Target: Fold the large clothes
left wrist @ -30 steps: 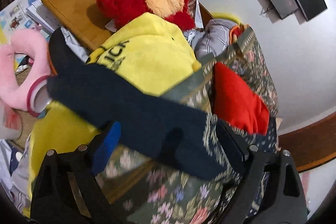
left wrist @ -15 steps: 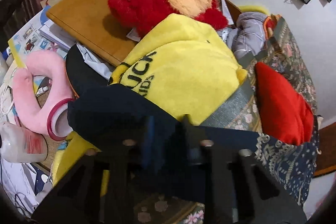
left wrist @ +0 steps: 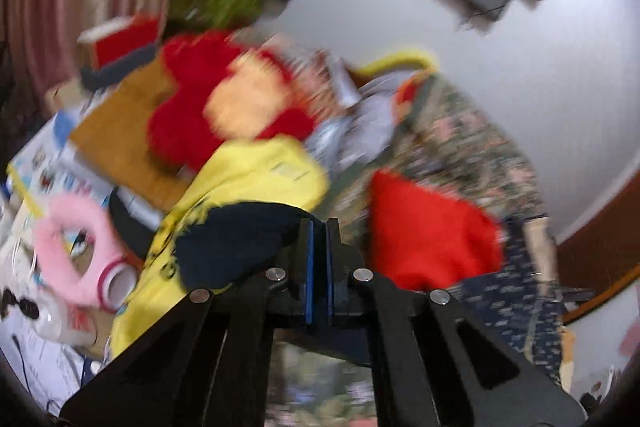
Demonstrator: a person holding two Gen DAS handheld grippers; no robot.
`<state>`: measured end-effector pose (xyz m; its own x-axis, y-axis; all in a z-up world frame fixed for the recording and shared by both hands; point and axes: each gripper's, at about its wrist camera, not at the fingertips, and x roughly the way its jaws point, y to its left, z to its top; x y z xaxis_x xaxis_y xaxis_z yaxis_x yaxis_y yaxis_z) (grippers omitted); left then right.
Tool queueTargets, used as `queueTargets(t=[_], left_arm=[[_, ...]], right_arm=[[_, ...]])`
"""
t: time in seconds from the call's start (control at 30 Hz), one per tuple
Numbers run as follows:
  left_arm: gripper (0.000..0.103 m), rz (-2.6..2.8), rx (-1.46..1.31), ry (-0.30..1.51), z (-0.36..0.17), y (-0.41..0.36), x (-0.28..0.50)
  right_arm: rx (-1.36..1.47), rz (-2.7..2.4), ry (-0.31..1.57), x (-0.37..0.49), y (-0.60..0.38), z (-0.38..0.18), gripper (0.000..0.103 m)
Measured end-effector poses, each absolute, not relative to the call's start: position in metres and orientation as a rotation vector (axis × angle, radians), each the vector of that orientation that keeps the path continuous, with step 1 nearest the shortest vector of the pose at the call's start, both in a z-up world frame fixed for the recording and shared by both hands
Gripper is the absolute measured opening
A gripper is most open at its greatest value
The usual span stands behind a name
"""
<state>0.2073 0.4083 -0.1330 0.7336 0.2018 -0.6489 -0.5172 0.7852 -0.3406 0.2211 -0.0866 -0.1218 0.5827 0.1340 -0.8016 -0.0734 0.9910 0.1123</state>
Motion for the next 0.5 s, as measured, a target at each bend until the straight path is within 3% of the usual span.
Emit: queueTargets(t=[0.23, 0.5], left_arm=[[0.003, 0.180, -0.411, 0.495, -0.049, 0.305, 0.240], [0.003, -0.077, -0.291, 0.497, -0.023, 0.169, 0.293]], right_arm=[[0.101, 0.162, 0.885, 0.229, -0.098, -0.106, 0.103], [0.130, 0.213, 0.850, 0.234, -0.121, -0.103, 0.103]])
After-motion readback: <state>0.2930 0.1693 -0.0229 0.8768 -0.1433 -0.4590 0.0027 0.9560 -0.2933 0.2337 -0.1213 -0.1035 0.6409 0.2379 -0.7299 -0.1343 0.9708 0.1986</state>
